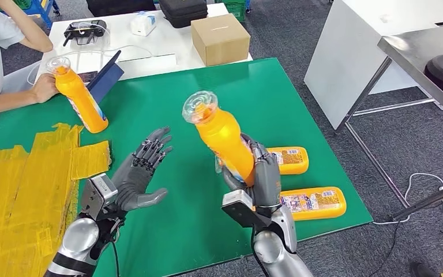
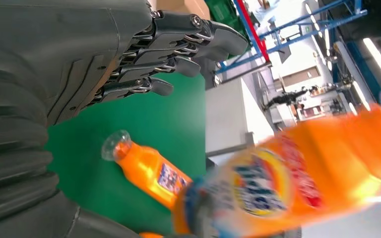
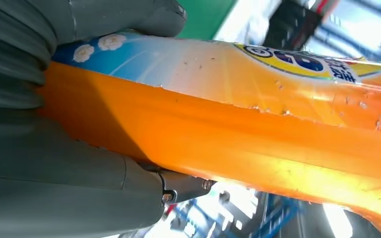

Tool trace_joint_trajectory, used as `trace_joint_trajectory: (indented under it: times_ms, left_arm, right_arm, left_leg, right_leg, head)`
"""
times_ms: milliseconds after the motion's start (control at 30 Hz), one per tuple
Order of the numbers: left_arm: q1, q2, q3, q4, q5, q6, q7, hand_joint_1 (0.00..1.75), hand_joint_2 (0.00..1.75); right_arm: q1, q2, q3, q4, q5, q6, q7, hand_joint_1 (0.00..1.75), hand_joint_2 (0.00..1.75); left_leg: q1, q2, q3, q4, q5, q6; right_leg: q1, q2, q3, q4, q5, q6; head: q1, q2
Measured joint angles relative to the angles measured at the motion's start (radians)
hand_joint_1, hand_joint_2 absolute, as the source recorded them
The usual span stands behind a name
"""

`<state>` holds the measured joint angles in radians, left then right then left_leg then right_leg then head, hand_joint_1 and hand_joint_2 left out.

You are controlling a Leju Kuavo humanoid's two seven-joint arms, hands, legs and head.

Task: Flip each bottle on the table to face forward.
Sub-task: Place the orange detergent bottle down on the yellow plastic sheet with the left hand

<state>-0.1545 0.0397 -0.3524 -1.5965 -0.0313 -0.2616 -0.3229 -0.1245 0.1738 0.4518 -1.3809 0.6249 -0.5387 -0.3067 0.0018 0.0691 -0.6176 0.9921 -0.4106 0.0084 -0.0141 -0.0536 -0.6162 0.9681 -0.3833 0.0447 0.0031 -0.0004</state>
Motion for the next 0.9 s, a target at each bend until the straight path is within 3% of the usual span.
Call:
trace_joint_trajectory:
  times_ms: [600,900]
  left_arm:
    - [0.009,0.000,-0.031,-0.005,0.015,-0.009,-0.006,0.00,1.75]
    - [0.016,-0.004,-0.037,-0.013,0.076,-0.039,-0.015,0.00,1.75]
  right_arm:
    - [0.000,0.011,0.062,0.059,0.035,0.023,0.007,1.75,1.75]
    - [-0.019,0.011,0.160,0.105,0.092,0.051,-0.001,1.75,1.75]
  left_leg:
    - [0.000,0.000,0.000,0.000,0.000,0.000]
    - [0.000,-0.002,-0.001,0.000,0.000,0.000]
  right_leg:
    - [0.000,0.000,0.000,0.000,0.000,0.000]
    - [0.000,0.000,-0.001,0.000,0.000,0.000]
  head:
    - [0.000,0.000]
    - [0.000,0.000]
